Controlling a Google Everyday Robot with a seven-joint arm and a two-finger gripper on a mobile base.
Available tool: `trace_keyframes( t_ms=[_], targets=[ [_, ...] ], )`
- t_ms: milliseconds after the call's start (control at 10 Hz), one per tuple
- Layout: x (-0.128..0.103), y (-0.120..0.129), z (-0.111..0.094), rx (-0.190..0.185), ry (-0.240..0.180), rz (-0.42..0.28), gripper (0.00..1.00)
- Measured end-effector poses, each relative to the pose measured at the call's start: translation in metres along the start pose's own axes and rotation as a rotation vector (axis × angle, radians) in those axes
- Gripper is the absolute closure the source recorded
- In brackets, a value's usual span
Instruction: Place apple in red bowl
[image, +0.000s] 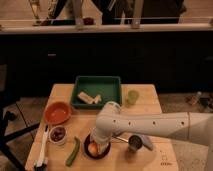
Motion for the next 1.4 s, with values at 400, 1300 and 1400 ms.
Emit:
trace_keyframes(
  t_ms=[400,1300,1400],
  targets=[
    [0.003,0.001,0.000,-0.010,0.012,0.028,0.91],
    [0.004,0.004,-0.017,0.044,0.065,0.044,1.00],
    [0.002,0.003,-0.021,0.051,0.078,0.040,1.00]
  ],
)
